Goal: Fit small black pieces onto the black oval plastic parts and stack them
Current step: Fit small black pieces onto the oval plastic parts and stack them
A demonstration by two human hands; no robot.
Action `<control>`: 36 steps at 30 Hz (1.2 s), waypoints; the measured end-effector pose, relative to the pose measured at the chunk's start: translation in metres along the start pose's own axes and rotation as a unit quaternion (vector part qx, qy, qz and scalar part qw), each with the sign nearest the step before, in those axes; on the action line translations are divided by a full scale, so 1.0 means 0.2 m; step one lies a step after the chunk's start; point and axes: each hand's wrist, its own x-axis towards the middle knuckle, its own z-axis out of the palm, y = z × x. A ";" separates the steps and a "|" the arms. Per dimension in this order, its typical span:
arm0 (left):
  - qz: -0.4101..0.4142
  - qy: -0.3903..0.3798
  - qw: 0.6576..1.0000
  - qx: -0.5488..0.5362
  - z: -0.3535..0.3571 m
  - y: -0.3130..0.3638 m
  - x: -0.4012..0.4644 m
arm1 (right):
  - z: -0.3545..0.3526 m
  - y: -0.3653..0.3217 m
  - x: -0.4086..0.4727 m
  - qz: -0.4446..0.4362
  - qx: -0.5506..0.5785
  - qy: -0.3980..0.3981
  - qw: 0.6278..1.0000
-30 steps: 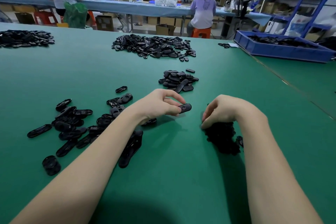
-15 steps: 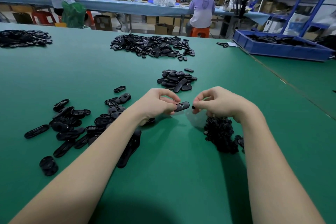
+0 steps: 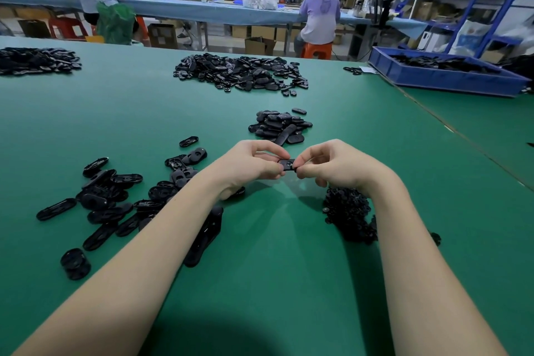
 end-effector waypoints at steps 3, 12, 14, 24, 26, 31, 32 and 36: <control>-0.003 -0.001 1.000 0.010 -0.01 -0.01 0.01 | -0.01 0.00 0.00 -0.001 0.007 0.013 1.000; 0.000 -0.007 1.000 -0.006 0.01 -0.01 0.00 | -0.01 0.01 0.02 0.004 0.039 0.050 0.998; 0.000 -0.009 1.000 -0.011 0.00 -0.01 0.00 | -0.01 0.01 0.03 0.012 0.032 0.053 0.998; 0.009 -0.025 0.999 -0.019 0.00 -0.02 0.01 | -0.01 0.01 0.03 0.016 0.046 0.063 0.997; 0.009 -0.026 0.999 -0.018 0.00 -0.02 0.01 | -0.01 0.01 0.03 0.020 0.045 0.063 0.997; 0.009 -0.020 1.000 -0.014 0.02 -0.02 0.01 | 0.01 0.02 0.03 0.027 0.051 0.081 0.995; 0.010 -0.017 1.000 -0.016 0.02 -0.02 0.01 | 0.01 0.02 0.04 0.030 0.051 0.083 0.995; 0.012 -0.015 0.999 -0.041 0.02 -0.02 0.01 | 0.01 0.03 0.04 0.038 0.047 0.093 0.994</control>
